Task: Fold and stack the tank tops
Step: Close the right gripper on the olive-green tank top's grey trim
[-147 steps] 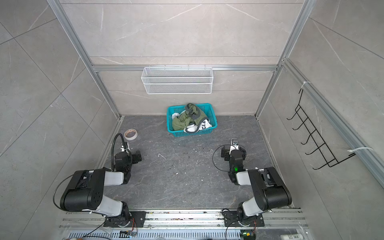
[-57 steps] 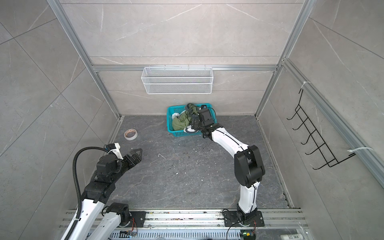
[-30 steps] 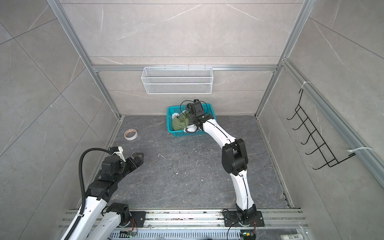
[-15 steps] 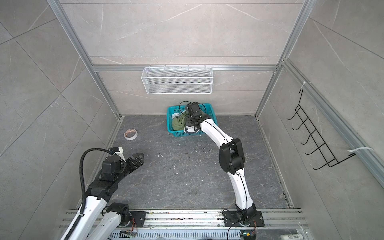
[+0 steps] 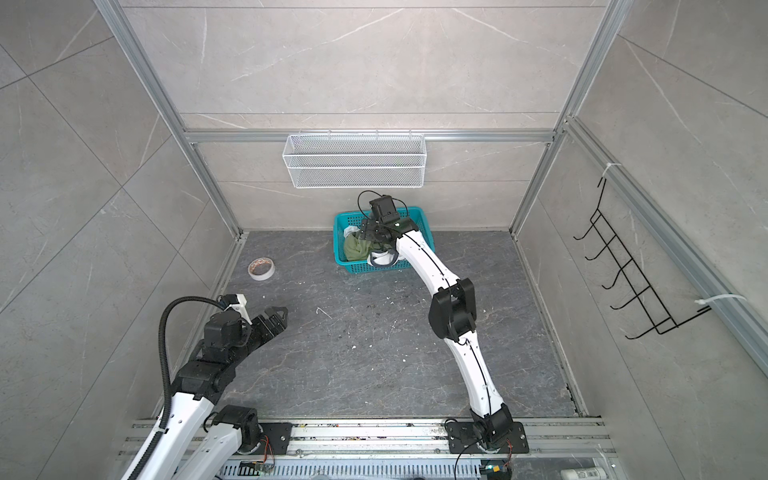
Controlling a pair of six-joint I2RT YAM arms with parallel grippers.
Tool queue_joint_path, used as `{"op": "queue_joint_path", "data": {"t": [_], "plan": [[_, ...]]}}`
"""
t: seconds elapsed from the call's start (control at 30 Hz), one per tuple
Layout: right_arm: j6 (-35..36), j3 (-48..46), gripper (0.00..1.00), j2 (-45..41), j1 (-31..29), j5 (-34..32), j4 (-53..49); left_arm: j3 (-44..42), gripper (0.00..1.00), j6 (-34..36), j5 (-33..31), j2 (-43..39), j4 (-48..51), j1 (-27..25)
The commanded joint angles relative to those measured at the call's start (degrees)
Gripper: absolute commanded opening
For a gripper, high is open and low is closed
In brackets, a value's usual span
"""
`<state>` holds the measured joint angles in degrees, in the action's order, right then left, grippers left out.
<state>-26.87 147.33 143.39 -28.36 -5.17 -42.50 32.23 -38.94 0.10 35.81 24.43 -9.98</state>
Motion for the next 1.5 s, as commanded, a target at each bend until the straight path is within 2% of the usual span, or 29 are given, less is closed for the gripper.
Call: {"op": "queue_joint_path", "data": {"t": [0.0, 0.1, 0.17, 0.27, 0.5, 0.67, 0.8, 0.9, 1.07, 1.17, 1.23, 1.3, 1.37, 1.47], "plan": [[1.70, 10.27, 0.89, 7.39, -1.10, -3.52, -11.85, 1.44, 1.00, 1.13, -0.48, -0.30, -0.43, 0.15], [1.83, 17.07, 0.86, 11.15, -1.26, -5.61, -16.37, 1.35, 1.00, 1.17, -0.57, -0.30, -0.34, 0.13], [1.65, 17.31, 0.82, 11.72, -1.25, -6.59, -16.89, 1.26, 1.00, 1.15, -0.71, -0.30, -0.44, 0.19], [1.82, 15.02, 0.68, 11.37, -1.26, -8.01, -16.19, 1.34, 1.00, 1.23, -0.78, -0.13, -0.52, 0.18], [0.34, 13.68, 0.22, 10.62, 0.99, -16.43, -19.73, 1.40, 1.00, 1.41, -1.06, -0.04, -0.13, 0.21], [-1.76, 9.64, 0.10, 7.85, 5.27, -21.95, -21.93, 1.16, 1.00, 1.32, -1.10, -0.56, 0.07, 0.16], [-2.74, 3.16, 0.06, 4.11, 9.23, -25.20, -22.00, 0.82, 1.00, 1.23, -1.25, -0.88, 0.03, 0.15], [-3.25, -5.30, 0.06, -0.91, 11.78, -27.61, -19.41, 0.83, 1.00, 1.23, -1.21, -0.87, -0.04, 0.18], [-4.12, -15.31, 0.07, -5.91, 12.87, -36.30, -15.81, 0.78, 1.00, 1.22, -1.05, -0.84, -0.12, 0.18], [-7.32, -22.08, 0.07, -9.36, 14.20, -38.56, -13.50, 0.56, 1.00, 1.23, -1.06, -0.90, -0.17, 0.20], [-8.86, -28.64, 0.07, -12.58, 15.84, -38.38, -9.76, 0.57, 1.00, 1.24, -0.89, -0.92, -0.09, 0.19], [-8.20, -37.75, 0.06, -16.84, 17.39, -36.59, -1.83, 0.58, 1.00, 1.24, -0.85, -1.01, 0.09, 0.16], [-7.02, -47.82, 0.06, -21.55, 19.65, -32.49, 8.17, 0.38, 1.00, 1.23, -0.80, -1.27, 0.12, 0.13], [-7.11, -55.89, 0.07, -25.22, 23.48, -26.63, 15.25, 0.12, 1.00, 1.24, -0.65, -1.22, -0.25, 0.19]]}}
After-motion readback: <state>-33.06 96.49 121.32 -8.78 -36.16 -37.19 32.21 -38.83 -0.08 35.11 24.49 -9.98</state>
